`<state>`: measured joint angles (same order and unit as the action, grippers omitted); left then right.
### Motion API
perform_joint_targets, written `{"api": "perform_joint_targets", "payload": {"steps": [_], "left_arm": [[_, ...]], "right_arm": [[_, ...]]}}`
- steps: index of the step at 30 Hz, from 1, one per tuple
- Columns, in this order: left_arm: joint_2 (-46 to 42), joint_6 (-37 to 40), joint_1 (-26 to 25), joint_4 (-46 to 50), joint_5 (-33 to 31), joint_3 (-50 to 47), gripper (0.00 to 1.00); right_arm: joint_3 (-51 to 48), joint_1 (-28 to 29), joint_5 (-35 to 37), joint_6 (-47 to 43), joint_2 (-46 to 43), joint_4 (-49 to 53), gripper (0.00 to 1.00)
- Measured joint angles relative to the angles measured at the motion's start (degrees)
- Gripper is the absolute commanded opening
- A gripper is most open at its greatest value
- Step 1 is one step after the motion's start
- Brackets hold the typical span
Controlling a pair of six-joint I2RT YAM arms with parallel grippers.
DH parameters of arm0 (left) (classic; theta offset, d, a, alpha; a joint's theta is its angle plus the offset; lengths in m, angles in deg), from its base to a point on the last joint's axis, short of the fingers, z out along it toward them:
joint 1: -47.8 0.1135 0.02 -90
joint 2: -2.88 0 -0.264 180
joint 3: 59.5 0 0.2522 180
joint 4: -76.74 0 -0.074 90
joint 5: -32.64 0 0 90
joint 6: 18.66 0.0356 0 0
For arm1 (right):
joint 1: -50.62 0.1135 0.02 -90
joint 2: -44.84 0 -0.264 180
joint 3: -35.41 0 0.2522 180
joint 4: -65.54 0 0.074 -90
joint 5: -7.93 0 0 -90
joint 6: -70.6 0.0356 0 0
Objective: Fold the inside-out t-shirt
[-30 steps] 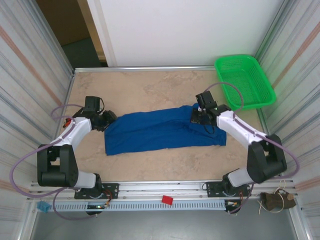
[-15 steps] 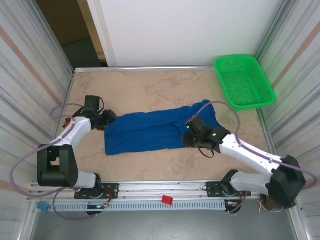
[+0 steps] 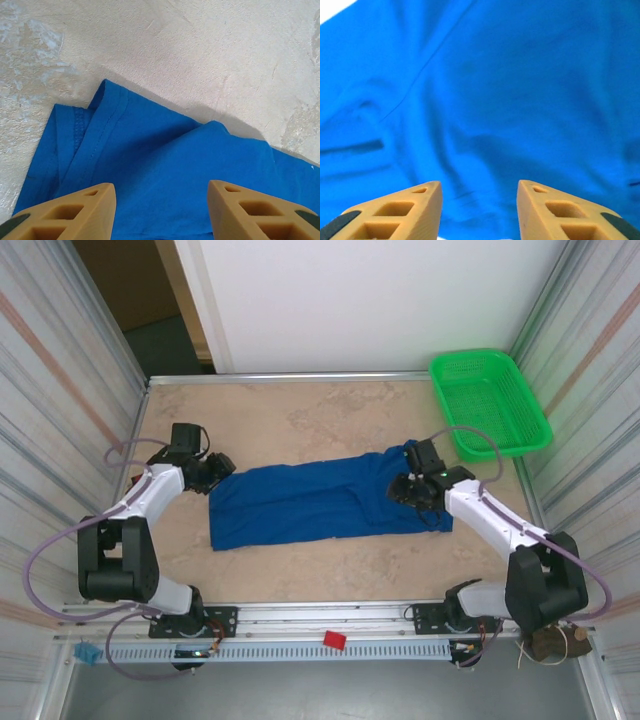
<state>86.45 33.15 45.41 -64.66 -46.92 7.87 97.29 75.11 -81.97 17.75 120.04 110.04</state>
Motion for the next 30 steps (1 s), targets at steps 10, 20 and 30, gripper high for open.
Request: {"api": "perform_joint_targets", "payload": {"steps": [10, 20, 30], "left_arm": [[-1.7, 0.0, 0.0, 0.5, 0.2, -0.5, 0.51], [-3.0, 0.0, 0.0, 0.5, 1.2, -0.6, 0.52], [-1.8, 1.0, 1.3, 0.7, 1.5, 0.0, 0.52]], "right_arm": [[2.2, 13.0, 5.7, -0.4, 13.4, -2.1, 0.40], [5.7, 16.3, 9.6, -1.8, 18.5, -1.6, 0.00], [5.8, 17.3, 9.9, -1.5, 10.1, 1.9, 0.00]]}}
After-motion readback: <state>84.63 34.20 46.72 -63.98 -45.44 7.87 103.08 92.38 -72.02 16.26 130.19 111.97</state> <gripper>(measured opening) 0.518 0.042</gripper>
